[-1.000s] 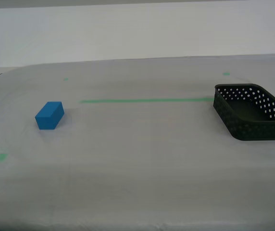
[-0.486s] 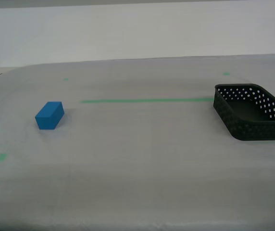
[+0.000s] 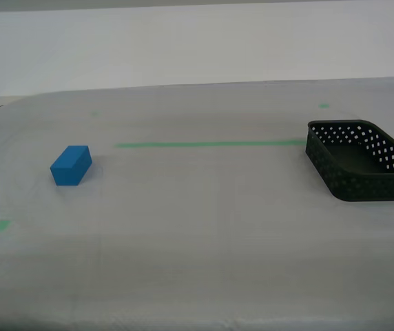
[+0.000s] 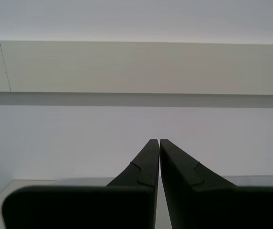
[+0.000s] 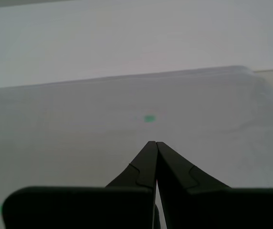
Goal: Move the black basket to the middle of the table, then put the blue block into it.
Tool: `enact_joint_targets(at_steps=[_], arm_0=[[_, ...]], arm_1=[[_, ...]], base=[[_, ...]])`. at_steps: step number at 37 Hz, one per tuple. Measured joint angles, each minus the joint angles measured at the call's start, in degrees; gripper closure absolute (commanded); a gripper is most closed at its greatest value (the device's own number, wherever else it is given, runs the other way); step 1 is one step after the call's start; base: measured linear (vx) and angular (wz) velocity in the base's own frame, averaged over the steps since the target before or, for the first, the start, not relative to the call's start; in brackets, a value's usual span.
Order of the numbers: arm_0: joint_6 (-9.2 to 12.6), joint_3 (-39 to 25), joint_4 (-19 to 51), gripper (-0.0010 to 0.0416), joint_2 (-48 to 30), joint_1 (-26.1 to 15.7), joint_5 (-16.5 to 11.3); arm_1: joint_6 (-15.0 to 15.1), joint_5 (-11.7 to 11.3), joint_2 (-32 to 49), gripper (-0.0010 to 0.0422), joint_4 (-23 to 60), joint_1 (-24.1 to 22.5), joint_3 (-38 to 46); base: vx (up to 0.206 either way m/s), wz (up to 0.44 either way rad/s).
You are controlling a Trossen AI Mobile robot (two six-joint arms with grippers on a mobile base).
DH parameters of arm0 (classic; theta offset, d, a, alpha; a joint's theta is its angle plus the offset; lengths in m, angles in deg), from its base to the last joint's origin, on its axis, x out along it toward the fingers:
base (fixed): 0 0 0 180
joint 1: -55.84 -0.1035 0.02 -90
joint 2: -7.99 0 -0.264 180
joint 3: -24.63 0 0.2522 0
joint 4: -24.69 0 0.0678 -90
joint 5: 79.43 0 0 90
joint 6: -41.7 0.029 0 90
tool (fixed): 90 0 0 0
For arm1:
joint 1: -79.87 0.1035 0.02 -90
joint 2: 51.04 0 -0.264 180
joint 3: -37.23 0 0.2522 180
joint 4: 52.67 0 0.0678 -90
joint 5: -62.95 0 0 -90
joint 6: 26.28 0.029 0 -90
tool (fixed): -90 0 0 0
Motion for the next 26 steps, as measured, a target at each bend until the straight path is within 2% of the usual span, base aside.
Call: enact_joint_targets(at_steps=[8, 15, 26], arm_0=[[0.3, -6.1, 9.8, 0.0406, 0.0, -0.1, 0.0], [1.3, -11.6, 17.5, 0.0406, 0.0, -0.2, -0.3], [1.8, -18.4, 27.7, 0.0406, -0.6, -0.2, -0.4]], arm_1=[[0.0, 0.0, 0.0, 0.0412, 0.0, 0.0, 0.0], [0.0, 0.0, 0.0, 0.0412, 0.0, 0.0, 0.0], [0.0, 0.0, 0.0, 0.0412, 0.0, 0.0, 0.0]], base=[[0.000, 0.000], [0.000, 0.000], [0.000, 0.000]])
